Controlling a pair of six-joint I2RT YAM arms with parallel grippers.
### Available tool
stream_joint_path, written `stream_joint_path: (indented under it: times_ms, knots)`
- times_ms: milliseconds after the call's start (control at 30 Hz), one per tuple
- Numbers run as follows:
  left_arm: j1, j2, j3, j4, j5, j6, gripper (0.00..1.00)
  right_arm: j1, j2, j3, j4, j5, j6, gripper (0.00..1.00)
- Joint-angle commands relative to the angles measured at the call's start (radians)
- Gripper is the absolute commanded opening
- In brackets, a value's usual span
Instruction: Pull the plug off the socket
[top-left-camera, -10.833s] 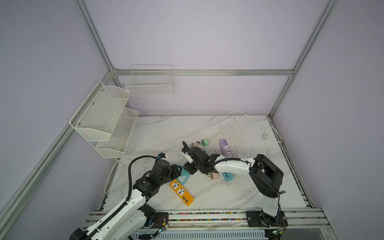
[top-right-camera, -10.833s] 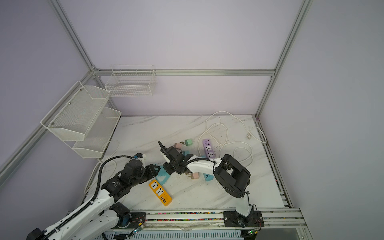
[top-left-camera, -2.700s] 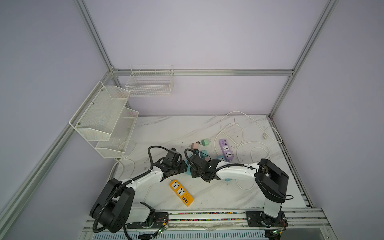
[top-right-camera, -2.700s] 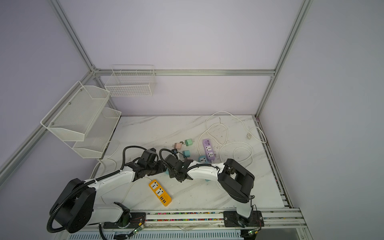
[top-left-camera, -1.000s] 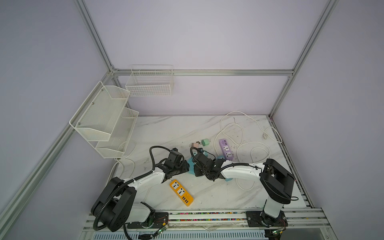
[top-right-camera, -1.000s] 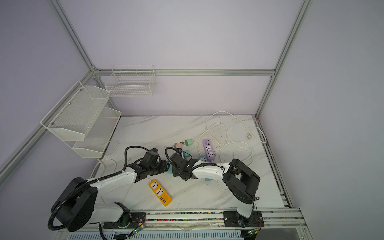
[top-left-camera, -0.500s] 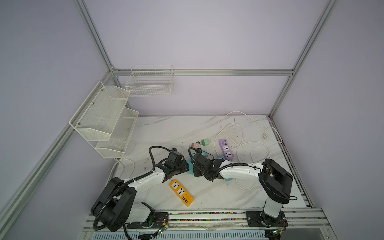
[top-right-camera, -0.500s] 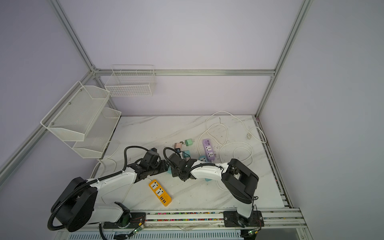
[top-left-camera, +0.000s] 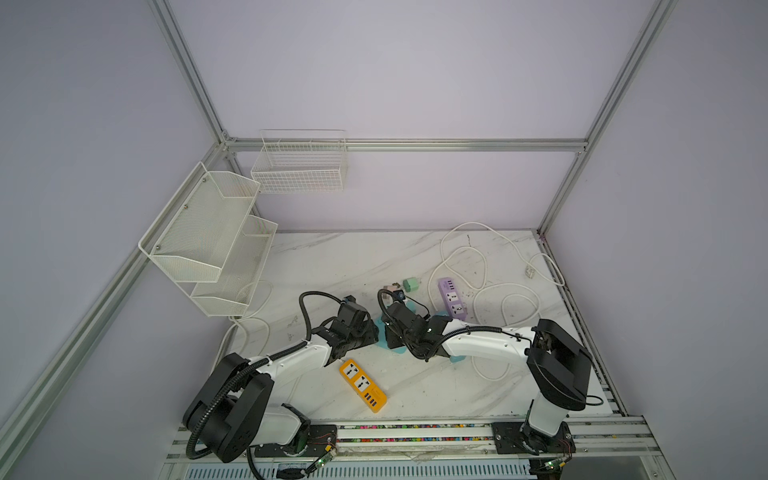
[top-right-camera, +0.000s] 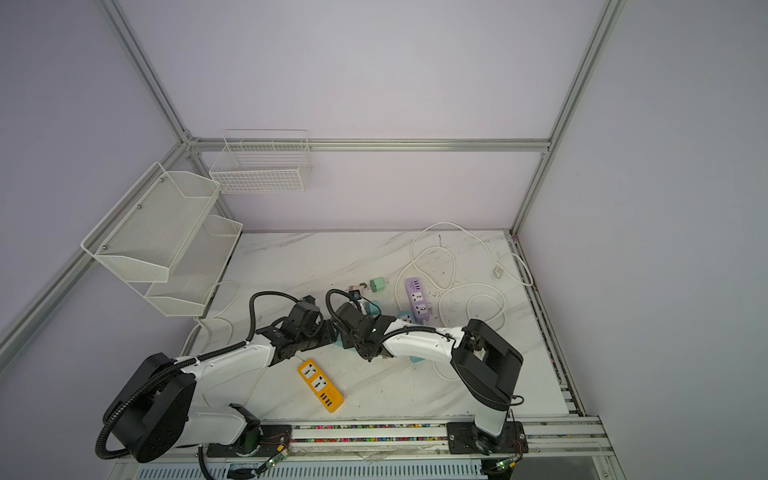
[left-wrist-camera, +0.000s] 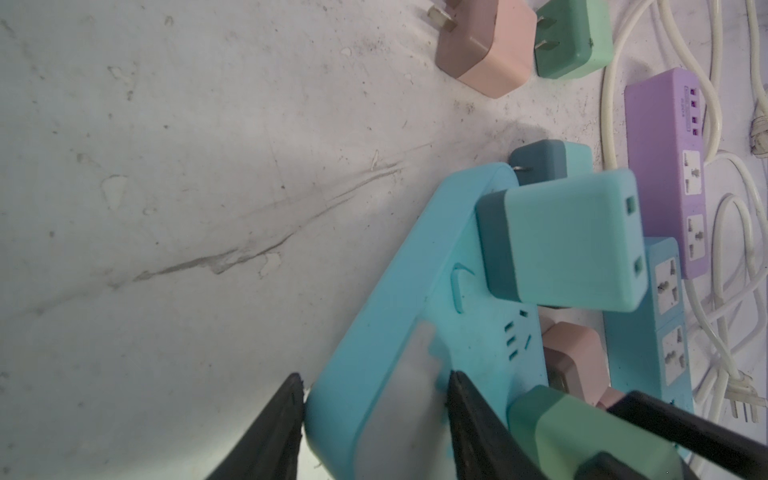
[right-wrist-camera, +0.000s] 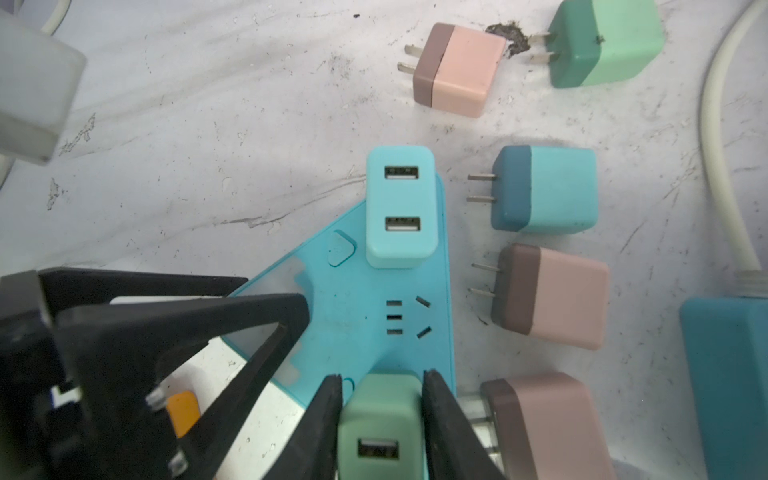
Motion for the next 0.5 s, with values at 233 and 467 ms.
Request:
stream_joint_path:
  times_ms: [233,467]
  knots:
    - [-0.004,0.061,-0.070,-0.291,-0.062,0.017,0.53,0.000,-0.001,-0.022,-0.030,-0.016,0.042,0.49]
    - [-0.004,0.067,-0.066,-0.291,-0.063,0.017,0.53,0.003,0.042,-0.043,0.007,-0.058,0.054,0.46]
